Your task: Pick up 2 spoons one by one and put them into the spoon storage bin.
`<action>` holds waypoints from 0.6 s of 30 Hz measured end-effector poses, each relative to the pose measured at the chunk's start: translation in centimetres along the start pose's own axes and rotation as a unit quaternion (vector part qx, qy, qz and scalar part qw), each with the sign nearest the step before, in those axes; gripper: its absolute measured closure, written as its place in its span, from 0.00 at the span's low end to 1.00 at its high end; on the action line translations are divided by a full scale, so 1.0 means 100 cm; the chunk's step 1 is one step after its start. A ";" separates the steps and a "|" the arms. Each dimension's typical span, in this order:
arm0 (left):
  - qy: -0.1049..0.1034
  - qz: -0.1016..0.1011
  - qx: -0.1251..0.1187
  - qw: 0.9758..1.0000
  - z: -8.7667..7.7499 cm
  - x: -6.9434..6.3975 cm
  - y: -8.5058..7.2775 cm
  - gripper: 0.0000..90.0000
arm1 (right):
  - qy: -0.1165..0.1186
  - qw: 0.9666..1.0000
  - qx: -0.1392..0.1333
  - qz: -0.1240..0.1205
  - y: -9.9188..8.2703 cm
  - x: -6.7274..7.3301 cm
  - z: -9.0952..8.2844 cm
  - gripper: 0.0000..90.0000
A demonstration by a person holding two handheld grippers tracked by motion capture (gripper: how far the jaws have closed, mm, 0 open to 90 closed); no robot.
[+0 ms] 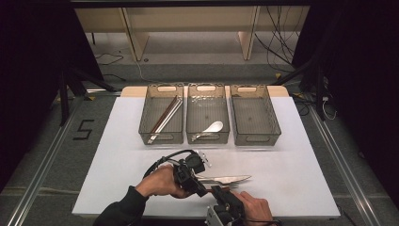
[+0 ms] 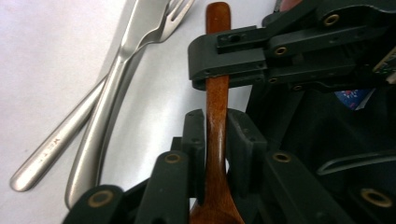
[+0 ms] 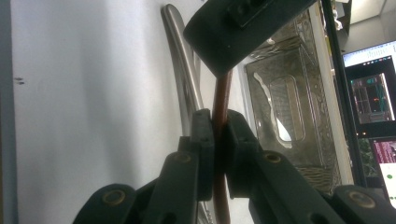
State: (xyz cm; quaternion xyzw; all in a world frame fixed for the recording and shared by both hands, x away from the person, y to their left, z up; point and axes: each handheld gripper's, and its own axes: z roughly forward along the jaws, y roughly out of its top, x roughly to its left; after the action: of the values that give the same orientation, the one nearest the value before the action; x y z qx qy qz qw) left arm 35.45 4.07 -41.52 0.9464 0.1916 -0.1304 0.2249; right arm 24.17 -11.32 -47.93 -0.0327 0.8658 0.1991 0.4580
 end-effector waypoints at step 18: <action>0.071 -0.048 -0.090 0.992 -0.039 0.012 -0.009 0.39 | 0.004 1.000 0.010 0.016 -0.006 -0.007 -0.004 0.94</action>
State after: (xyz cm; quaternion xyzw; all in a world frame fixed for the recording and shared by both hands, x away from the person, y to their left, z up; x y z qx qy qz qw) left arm 36.73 7.04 -38.85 0.9190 0.2627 -0.0560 0.2885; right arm 24.41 -12.06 -47.39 -0.0148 0.8700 0.1975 0.4515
